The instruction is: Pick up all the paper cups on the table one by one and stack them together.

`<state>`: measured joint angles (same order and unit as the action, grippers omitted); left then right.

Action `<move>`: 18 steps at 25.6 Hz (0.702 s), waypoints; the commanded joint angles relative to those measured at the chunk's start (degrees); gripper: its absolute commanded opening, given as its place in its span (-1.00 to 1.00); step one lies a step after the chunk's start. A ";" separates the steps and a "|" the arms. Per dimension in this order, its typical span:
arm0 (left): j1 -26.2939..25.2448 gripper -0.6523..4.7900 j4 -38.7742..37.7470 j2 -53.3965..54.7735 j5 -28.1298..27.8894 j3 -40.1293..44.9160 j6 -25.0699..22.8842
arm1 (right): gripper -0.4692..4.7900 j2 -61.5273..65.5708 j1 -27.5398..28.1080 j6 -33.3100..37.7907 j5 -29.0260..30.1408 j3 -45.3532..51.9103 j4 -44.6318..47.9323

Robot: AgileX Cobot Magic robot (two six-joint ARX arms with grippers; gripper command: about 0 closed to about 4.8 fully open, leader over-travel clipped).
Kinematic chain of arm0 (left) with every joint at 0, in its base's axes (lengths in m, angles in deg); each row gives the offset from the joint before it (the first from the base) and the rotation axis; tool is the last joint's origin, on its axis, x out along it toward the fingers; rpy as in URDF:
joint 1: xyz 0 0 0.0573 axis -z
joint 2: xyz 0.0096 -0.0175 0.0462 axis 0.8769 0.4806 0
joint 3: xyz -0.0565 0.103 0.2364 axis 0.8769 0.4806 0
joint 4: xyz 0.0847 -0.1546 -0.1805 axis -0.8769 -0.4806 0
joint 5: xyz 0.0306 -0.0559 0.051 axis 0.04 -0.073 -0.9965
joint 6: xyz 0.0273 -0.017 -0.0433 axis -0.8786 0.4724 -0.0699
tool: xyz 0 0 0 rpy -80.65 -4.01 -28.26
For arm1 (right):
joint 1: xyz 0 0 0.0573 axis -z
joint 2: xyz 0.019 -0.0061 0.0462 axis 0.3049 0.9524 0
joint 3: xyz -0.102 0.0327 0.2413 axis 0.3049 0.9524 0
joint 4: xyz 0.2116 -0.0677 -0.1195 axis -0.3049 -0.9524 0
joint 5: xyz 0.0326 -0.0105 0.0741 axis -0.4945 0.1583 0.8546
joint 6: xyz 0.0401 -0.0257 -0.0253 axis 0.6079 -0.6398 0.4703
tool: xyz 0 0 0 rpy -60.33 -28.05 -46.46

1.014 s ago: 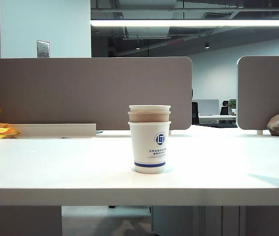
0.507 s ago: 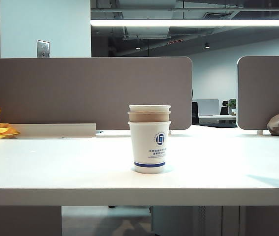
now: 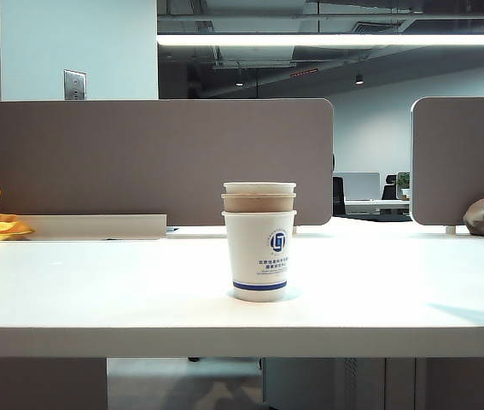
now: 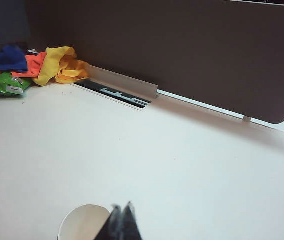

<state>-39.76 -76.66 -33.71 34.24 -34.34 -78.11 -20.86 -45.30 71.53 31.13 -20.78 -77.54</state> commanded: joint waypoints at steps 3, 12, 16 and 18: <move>-0.07 -0.78 0.74 0.00 -0.09 -0.11 -0.17 | -0.84 -0.28 -0.07 0.22 0.04 -0.20 -0.37; -0.07 -0.78 6.56 -1.16 -0.04 6.84 -0.17 | -0.84 -6.08 -0.07 0.22 0.07 8.50 7.34; -0.09 -0.78 14.32 -3.06 -0.11 12.37 -0.17 | -0.84 -9.33 -0.02 0.22 0.00 12.41 10.01; -0.07 -0.78 16.61 -4.46 -0.07 14.82 -0.17 | -0.84 -11.06 0.04 0.22 -0.02 14.38 12.52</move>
<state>-39.76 -63.72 -37.34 34.22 -20.52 -78.24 -30.74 -45.28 71.53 31.13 -7.16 -68.67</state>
